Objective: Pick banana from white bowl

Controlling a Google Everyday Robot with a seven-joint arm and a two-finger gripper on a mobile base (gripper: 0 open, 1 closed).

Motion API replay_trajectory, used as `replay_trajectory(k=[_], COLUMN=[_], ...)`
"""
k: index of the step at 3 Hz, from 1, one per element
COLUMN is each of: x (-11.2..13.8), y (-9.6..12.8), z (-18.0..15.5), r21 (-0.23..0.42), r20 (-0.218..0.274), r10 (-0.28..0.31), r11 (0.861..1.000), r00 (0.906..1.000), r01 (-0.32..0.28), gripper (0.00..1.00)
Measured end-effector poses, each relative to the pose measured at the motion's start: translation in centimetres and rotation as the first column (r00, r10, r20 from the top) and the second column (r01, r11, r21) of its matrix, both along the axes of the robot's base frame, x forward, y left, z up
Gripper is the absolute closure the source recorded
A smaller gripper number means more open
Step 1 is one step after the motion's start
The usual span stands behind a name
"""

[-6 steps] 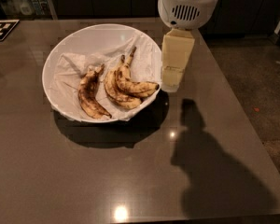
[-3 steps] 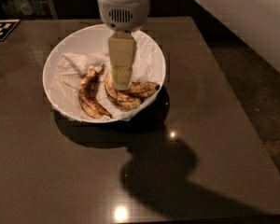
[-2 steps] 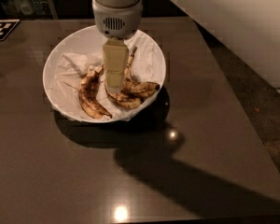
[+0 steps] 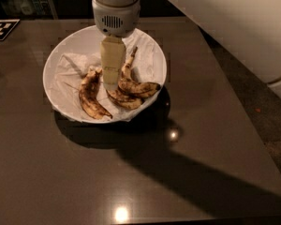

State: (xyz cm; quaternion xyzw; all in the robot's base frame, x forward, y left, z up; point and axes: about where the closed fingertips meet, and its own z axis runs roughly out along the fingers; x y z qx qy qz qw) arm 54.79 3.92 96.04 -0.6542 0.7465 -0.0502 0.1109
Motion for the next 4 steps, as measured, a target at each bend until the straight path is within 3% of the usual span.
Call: replay_trajectory(k=[2, 3, 4], x=[1.7, 2.2, 1.9], y=[-1.1, -0.5, -1.7], z=[-1.9, -1.7, -2.7], r21=[-0.001, 0.053, 0.054], r20=[-0.067, -0.061, -0.1], r10=[-0.09, -0.061, -0.09], r11=[0.996, 0.996, 0.994], r00=[0.9938, 0.9963, 0.9909], r01=[0.09, 0.065, 0.095], gripper=[0.0, 0.0, 0.0])
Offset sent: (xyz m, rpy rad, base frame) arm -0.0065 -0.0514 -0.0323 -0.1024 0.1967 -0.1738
